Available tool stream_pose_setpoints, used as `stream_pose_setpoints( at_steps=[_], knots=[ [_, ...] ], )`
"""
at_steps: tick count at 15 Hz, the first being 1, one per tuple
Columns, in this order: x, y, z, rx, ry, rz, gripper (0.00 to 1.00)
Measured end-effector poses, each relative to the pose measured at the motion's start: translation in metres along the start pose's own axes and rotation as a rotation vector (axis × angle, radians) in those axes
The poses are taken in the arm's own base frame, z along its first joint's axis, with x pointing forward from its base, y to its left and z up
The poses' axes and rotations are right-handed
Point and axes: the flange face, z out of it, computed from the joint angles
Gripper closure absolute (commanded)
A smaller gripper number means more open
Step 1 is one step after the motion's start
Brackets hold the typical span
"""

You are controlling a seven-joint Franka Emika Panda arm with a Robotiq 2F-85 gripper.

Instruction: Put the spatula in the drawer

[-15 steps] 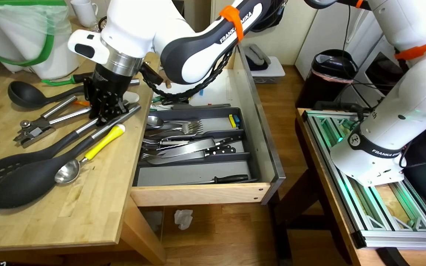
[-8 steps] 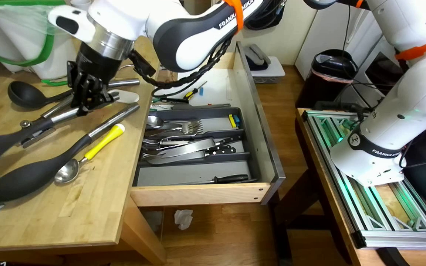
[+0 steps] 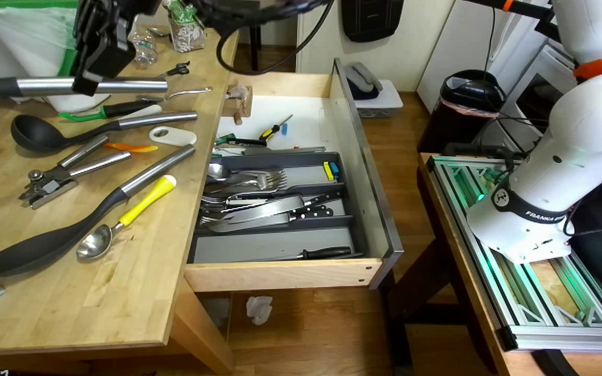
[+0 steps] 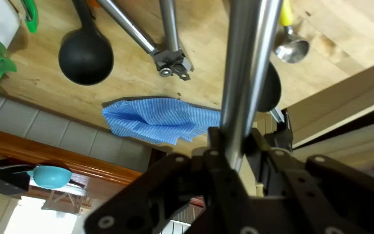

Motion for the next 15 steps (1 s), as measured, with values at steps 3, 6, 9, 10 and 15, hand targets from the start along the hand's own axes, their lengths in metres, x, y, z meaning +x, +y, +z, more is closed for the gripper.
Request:
stream_pose_setpoints(
  at_steps=[3,6,9,10,15],
  knots=[
    [0.017,-0.038,-0.052,-0.003,-0.051,0.129,0.94],
    [0.028,-0.084,-0.093,-0.071,-0.12,0.209,0.94],
    [0.031,-0.124,-0.129,-0.198,-0.24,0.24,0.94],
    [0.028,-0.133,-0.141,-0.252,-0.289,0.245,0.94],
    [-0.03,-0.157,-0.207,-0.452,-0.595,0.311,0.94]
  ],
)
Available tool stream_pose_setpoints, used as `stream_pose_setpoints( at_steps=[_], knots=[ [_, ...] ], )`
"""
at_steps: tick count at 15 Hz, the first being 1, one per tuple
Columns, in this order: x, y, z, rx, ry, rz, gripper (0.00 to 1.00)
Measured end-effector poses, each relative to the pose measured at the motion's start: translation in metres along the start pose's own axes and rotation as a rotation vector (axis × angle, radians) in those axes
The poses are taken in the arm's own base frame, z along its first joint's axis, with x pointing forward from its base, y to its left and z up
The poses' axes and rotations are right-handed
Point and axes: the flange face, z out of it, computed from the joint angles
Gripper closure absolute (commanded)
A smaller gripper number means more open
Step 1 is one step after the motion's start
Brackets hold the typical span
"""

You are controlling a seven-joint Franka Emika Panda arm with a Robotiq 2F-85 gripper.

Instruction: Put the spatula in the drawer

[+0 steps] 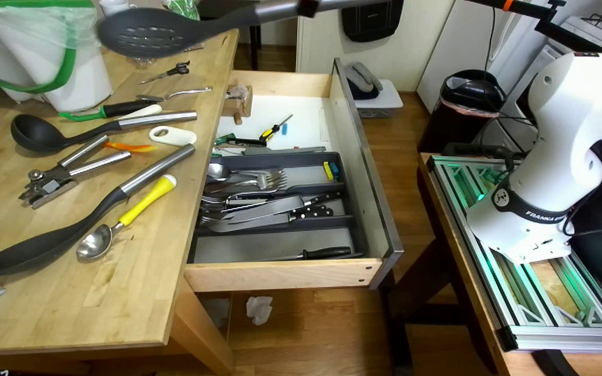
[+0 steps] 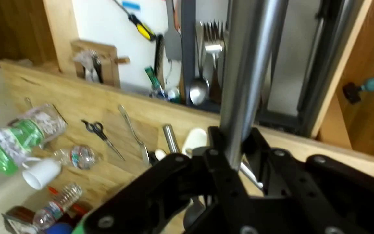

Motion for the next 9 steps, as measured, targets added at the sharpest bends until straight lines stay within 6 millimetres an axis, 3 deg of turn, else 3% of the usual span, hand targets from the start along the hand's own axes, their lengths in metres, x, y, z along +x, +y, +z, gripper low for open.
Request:
stream_pose_setpoints(
  at_steps=[1,4,9],
  knots=[
    [-0.02,0.003,0.002,-0.019,-0.069,0.005,0.76],
    [-0.06,0.014,0.009,-0.069,-0.191,0.01,0.76],
    [-0.065,0.015,0.013,-0.072,-0.2,0.008,0.76]
  ],
)
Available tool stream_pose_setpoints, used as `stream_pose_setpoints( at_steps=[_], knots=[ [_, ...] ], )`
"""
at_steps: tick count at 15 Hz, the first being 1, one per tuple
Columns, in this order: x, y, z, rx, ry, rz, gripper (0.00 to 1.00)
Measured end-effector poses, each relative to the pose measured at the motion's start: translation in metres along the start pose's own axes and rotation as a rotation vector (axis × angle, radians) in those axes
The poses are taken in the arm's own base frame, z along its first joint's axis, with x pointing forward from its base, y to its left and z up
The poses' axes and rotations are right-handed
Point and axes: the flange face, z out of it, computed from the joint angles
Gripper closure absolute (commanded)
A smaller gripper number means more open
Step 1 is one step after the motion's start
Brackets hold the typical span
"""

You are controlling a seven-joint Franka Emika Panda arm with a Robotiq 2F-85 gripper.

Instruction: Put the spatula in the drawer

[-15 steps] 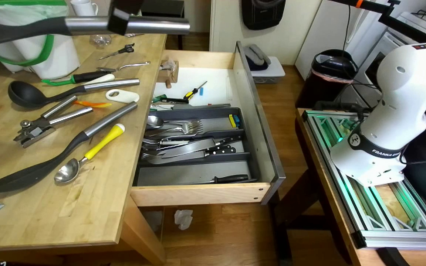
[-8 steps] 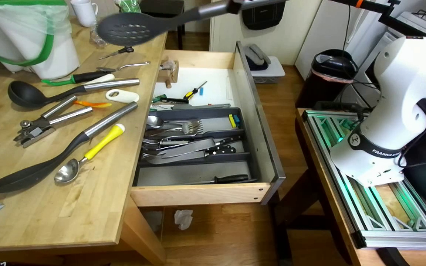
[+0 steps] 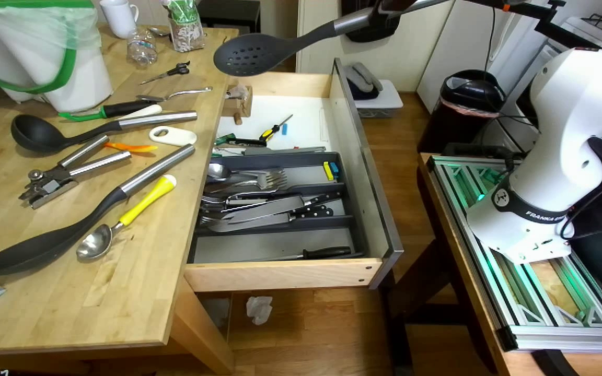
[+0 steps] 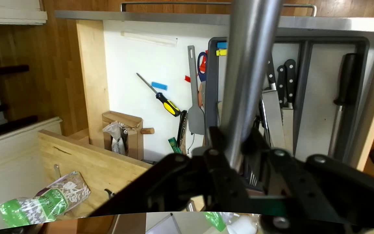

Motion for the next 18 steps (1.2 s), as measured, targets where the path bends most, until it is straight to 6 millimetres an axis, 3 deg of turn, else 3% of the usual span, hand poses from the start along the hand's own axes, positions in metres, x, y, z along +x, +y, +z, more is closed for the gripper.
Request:
stream_pose_setpoints(
  at_steps=[1,5,9,12,18],
  knots=[
    [0.0,0.0,0.0,0.0,0.0,0.0,0.94],
    [-0.001,-0.008,0.0,0.046,0.01,0.008,0.94],
    [-0.013,-0.055,0.014,0.155,-0.036,-0.003,0.94],
    [-0.03,-0.084,0.029,0.196,-0.099,-0.005,0.94],
    [-0.044,-0.098,0.077,0.219,-0.031,-0.028,0.94]
  ],
)
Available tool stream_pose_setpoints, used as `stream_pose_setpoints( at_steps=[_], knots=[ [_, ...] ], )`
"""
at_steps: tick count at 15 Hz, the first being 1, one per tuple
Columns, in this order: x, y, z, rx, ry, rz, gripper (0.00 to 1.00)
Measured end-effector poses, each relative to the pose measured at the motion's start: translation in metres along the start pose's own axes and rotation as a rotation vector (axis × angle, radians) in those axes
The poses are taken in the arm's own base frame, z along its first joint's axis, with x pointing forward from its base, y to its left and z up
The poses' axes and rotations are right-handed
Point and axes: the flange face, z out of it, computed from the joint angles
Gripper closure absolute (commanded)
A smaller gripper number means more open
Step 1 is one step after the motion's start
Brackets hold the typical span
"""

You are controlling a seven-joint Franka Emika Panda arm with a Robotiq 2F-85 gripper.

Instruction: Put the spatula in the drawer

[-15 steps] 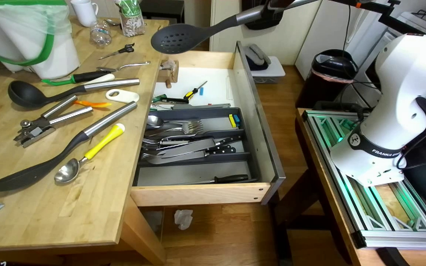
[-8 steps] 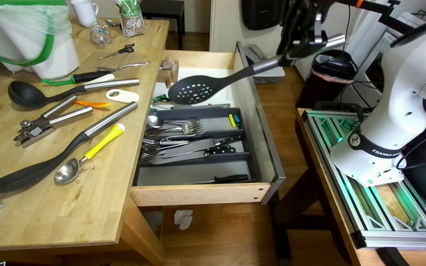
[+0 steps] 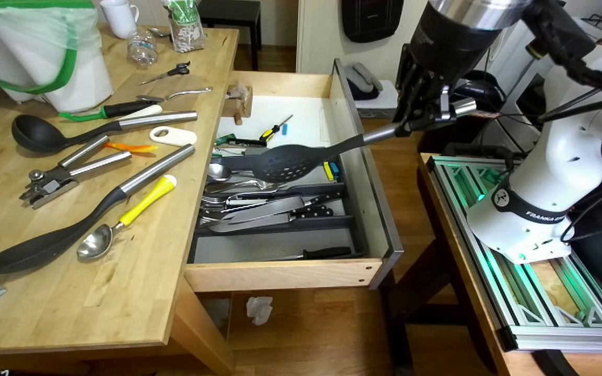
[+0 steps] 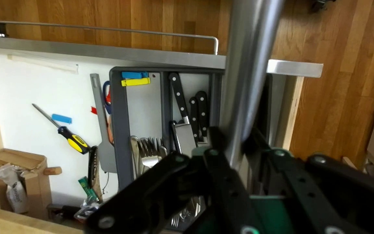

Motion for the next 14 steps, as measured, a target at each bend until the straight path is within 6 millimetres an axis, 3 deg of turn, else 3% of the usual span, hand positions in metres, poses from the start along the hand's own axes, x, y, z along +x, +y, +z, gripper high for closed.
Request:
stream_pose_setpoints(
  at_steps=[5,10,14],
  knots=[
    [-0.006,0.0,0.05,0.086,0.086,-0.026,0.94],
    [0.016,0.017,0.068,0.127,0.16,0.0,0.94],
    [0.023,0.027,0.092,0.184,0.132,0.003,0.94]
  ],
)
